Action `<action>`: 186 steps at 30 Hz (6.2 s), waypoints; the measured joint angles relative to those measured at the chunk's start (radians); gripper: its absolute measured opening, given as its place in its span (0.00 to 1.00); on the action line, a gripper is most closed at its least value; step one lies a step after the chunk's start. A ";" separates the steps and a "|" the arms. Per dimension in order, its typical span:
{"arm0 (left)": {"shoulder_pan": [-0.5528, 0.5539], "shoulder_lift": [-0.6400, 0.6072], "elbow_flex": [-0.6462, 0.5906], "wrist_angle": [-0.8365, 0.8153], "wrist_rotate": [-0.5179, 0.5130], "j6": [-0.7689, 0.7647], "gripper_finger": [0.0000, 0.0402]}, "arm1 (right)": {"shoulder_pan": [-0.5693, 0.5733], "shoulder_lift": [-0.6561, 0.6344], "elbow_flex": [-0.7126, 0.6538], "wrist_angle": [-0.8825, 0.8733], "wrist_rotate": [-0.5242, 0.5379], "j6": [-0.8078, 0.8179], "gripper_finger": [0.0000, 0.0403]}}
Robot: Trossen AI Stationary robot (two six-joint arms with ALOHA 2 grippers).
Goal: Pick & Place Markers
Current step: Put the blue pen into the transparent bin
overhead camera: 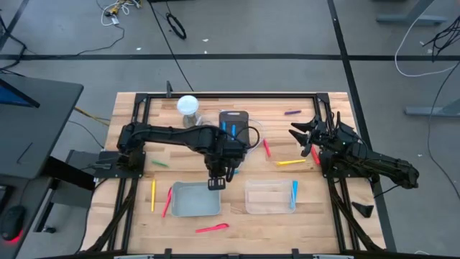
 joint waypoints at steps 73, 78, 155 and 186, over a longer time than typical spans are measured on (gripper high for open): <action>0.007 -0.005 -0.001 1.283 -0.367 -0.062 0.07 | 0.385 0.645 0.758 0.022 -0.277 0.204 0.54; 0.007 -0.005 -0.001 1.280 -0.366 -0.062 0.07 | 0.441 0.696 0.758 0.047 -0.200 0.146 0.54; -0.001 -0.240 -0.003 0.737 -0.254 0.141 0.37 | 0.744 0.867 0.967 -0.367 0.298 0.753 0.05; -0.176 -0.462 -0.649 1.273 -0.402 -0.039 0.37 | 0.822 1.215 0.967 -0.623 0.204 0.576 0.05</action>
